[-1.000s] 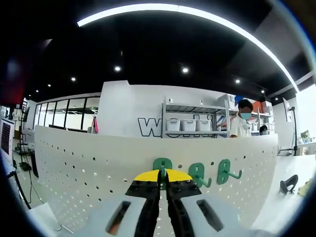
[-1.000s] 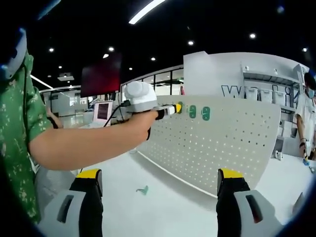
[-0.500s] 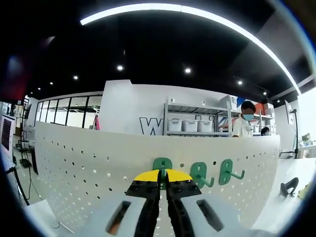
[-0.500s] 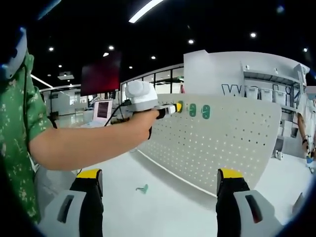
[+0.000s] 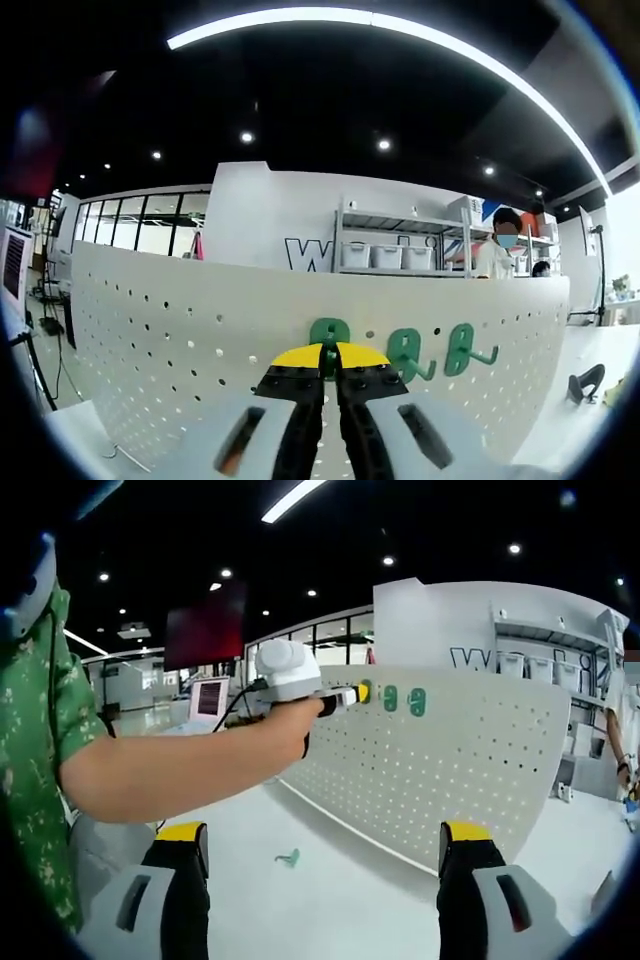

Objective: Insert the hook assembly into the mounting plate slot until the hook locks in place.

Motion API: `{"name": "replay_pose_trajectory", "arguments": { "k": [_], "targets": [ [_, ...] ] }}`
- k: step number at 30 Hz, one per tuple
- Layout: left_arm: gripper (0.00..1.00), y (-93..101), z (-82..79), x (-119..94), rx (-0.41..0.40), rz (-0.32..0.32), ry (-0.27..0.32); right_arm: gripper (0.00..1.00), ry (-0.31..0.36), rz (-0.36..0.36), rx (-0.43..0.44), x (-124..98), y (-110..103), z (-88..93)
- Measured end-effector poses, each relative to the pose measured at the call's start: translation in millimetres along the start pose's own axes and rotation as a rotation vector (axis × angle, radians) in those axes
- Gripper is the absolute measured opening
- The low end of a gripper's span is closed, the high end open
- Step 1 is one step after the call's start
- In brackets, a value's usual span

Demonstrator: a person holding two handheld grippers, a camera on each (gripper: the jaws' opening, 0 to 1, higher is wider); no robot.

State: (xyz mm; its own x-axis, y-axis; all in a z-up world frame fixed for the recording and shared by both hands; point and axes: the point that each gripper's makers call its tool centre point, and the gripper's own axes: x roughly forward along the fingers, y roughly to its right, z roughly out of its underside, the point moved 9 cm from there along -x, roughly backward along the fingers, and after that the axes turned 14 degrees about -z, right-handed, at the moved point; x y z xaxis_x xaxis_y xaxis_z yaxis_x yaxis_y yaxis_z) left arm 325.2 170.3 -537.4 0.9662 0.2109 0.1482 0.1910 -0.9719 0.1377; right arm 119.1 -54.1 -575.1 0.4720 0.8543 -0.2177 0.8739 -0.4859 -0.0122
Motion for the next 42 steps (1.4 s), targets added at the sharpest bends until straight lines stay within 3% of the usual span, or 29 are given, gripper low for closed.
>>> {"name": "replay_pose_trajectory", "arguments": {
  "k": [42],
  "targets": [
    [0.03, 1.4, 2.7, -0.7, 0.036, -0.003, 0.005, 0.97, -0.003, 0.005, 0.000, -2.5, 1.7, 2.0]
  ]
}}
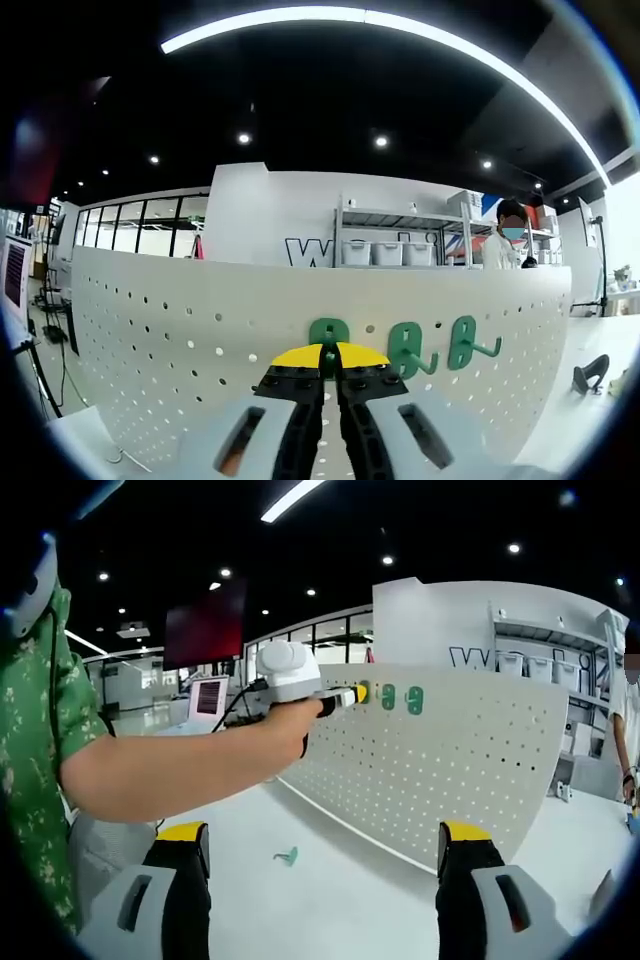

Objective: Insert the hook assembly into the mounting plate slot until the hook locks in place.

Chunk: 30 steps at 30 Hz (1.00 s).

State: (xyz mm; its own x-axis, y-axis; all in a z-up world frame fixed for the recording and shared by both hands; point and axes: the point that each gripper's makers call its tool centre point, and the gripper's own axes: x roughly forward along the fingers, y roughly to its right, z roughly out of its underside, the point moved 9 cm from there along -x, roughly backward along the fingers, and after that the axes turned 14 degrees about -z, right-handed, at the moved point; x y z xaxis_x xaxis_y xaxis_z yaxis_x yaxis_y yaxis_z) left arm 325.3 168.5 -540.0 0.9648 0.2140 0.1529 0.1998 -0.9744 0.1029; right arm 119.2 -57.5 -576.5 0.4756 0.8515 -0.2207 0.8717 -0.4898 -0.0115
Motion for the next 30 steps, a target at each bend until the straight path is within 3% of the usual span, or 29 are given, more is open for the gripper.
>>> {"name": "replay_pose_trajectory", "arguments": {
  "k": [18, 30],
  "targets": [
    [0.08, 1.9, -0.2, -1.5, 0.026, 0.020, -0.004, 0.96, -0.003, 0.000, 0.000, 0.3, -0.1, 0.8],
    [0.04, -1.9, -1.4, -0.1, 0.029, 0.018, -0.015, 0.96, -0.001, -0.005, -0.002, 2.7, -0.5, -0.3]
  ]
}}
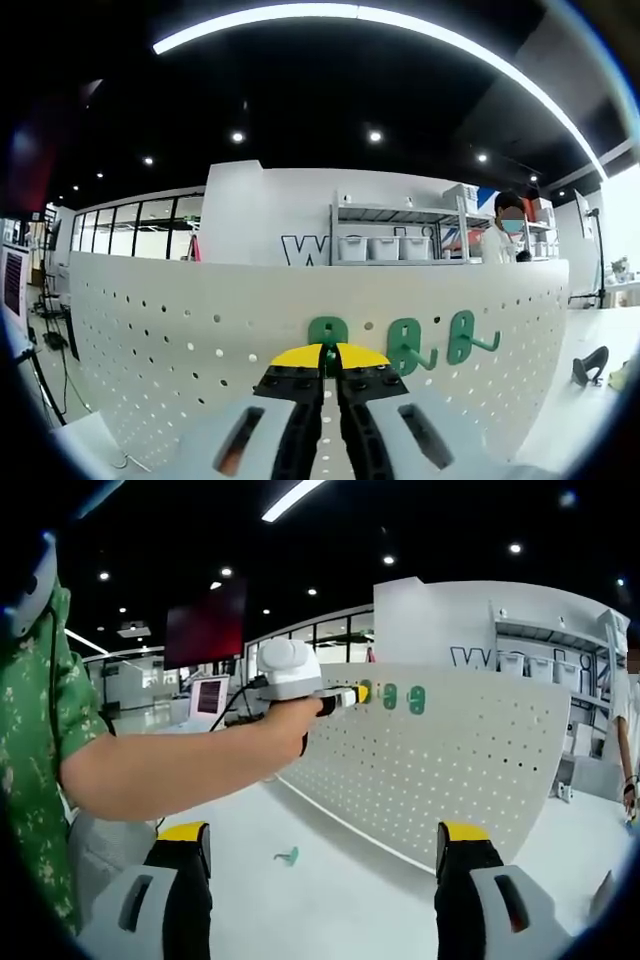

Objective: Insert the hook assembly into the mounting plate slot until the hook locks in place.

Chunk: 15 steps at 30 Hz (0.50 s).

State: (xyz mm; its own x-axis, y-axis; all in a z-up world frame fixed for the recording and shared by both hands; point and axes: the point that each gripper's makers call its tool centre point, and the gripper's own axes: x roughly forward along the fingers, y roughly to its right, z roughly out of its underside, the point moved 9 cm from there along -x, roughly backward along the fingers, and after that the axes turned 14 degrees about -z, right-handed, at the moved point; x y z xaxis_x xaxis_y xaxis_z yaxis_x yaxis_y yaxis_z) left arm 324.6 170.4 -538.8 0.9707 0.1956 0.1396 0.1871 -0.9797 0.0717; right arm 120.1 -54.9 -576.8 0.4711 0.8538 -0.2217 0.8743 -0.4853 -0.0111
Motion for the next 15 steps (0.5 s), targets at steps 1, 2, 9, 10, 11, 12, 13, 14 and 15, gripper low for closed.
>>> {"name": "replay_pose_trajectory", "arguments": {
  "k": [1, 2, 9, 10, 11, 12, 13, 14, 15],
  "targets": [
    [0.04, -0.1, -0.4, -0.1, 0.008, 0.001, -0.002, 0.96, -0.001, 0.000, 0.000, 0.1, 0.1, 0.1],
    [0.04, -0.1, -0.5, -0.3, 0.012, 0.001, -0.001, 0.96, -0.001, 0.000, 0.001, 0.2, 0.1, 0.3],
    [0.03, 0.4, -1.4, -1.4, 0.035, -0.003, -0.001, 0.96, -0.004, 0.000, 0.005, -0.2, 0.3, 1.7],
    [0.03, 0.4, -1.5, -1.4, 0.037, -0.003, -0.002, 0.96, -0.004, -0.001, 0.005, -0.2, 0.2, 1.7],
    [0.03, 0.4, -1.6, -1.5, 0.038, -0.002, -0.004, 0.96, -0.004, -0.001, 0.004, -0.1, 0.2, 1.7],
    [0.03, 0.3, -1.8, -2.0, 0.039, -0.001, -0.003, 0.96, -0.004, -0.002, 0.005, 0.0, 0.2, 1.6],
    [0.03, 0.0, -5.9, -3.4, 0.053, -0.002, 0.021, 0.96, -0.004, -0.002, 0.005, 0.1, 0.2, 1.6],
    [0.03, 0.8, -8.6, -4.5, 0.068, 0.000, 0.027, 0.96, -0.004, -0.002, 0.005, 0.3, 0.1, 1.6],
    [0.03, 2.0, -10.1, -4.4, 0.071, 0.005, 0.030, 0.96, -0.004, -0.004, 0.006, 0.9, 0.0, 1.6]
  ]
}}
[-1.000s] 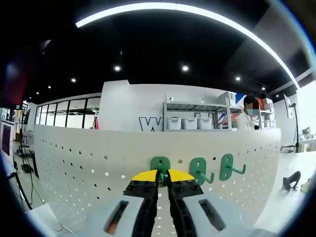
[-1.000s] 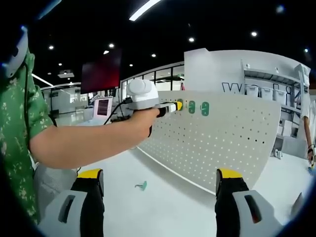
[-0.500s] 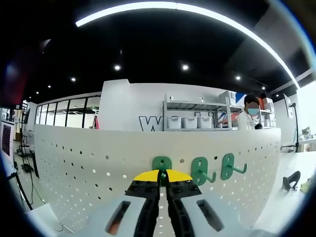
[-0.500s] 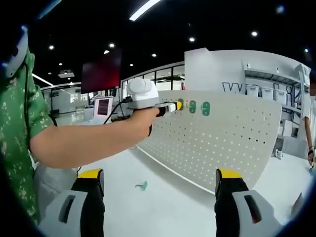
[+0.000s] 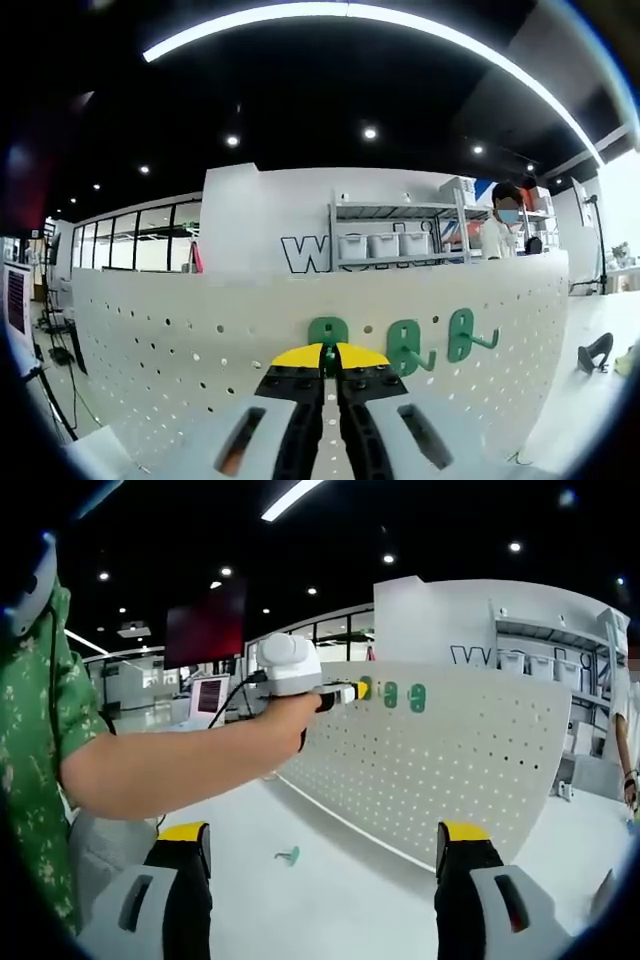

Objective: Insert the hook assembly into the mounting plate slot until the hook locks in place.

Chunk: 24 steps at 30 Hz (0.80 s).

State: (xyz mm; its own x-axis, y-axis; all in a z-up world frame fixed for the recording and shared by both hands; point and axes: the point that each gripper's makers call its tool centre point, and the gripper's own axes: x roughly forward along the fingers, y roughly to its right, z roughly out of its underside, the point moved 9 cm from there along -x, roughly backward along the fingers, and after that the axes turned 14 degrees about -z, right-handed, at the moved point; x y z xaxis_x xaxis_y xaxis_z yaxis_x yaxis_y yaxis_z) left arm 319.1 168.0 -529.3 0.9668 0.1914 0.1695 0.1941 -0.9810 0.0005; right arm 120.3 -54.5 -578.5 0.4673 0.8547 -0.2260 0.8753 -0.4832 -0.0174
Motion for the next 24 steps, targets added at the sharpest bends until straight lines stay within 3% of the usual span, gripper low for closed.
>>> {"name": "replay_pose_trajectory", "arguments": {
  "k": [24],
  "targets": [
    [0.03, -0.2, 7.7, 4.0, 0.003, -0.005, -0.043, 0.95, 0.001, 0.001, -0.003, -1.6, -1.7, -0.2]
  ]
}}
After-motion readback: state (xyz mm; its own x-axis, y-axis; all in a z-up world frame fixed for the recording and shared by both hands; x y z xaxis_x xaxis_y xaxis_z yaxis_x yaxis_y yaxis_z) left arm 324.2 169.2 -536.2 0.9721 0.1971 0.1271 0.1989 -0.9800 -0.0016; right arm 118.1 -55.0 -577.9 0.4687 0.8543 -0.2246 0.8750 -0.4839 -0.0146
